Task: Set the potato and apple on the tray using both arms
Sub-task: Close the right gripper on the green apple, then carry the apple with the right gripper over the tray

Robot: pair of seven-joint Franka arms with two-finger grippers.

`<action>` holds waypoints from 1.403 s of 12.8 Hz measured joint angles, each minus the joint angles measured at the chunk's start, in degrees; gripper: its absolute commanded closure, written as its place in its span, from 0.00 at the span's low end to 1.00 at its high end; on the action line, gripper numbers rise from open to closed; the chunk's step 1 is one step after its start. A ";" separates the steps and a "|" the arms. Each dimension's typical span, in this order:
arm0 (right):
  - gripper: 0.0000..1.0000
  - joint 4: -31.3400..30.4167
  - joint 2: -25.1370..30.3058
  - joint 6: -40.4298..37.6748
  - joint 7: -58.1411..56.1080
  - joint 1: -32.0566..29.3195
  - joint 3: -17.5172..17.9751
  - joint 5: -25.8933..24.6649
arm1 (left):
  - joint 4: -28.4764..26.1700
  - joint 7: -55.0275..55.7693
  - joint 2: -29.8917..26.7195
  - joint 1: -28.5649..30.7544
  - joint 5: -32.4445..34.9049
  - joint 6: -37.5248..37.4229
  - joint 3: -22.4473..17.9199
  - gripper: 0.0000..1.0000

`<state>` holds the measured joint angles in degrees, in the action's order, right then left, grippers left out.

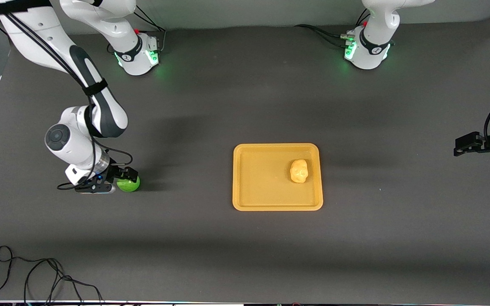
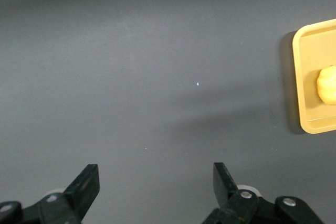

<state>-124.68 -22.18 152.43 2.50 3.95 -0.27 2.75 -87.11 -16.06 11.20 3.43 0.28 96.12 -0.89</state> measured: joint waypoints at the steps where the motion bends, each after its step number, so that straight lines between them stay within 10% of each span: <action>1: 0.00 -0.05 -0.61 0.94 0.00 0.01 0.00 -0.18 | 0.00 0.00 0.00 0.00 -0.25 -0.05 0.07 0.03; 4: 0.03 -0.03 -1.21 1.74 0.00 0.05 0.01 -0.24 | 0.00 0.02 0.00 0.00 -0.40 -0.13 0.17 0.04; 7: 0.51 -0.03 -1.60 1.97 0.00 0.14 0.02 -0.27 | 0.00 0.02 0.00 0.00 -0.40 -0.28 0.21 0.04; 13: 0.54 3.52 -1.42 -1.01 -0.01 0.15 -0.11 -1.01 | 0.00 0.22 -0.03 -0.26 -0.39 -0.28 0.29 0.04; 18: 0.54 24.29 6.05 -35.87 -0.01 0.34 -0.35 -4.76 | 0.03 2.88 -0.29 -7.04 -0.30 -0.26 -5.33 0.04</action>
<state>-100.39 -16.13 116.56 2.50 4.29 -0.62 -2.01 -87.08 -13.17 10.91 -3.61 -0.02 95.87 -6.22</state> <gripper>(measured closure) 0.233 0.040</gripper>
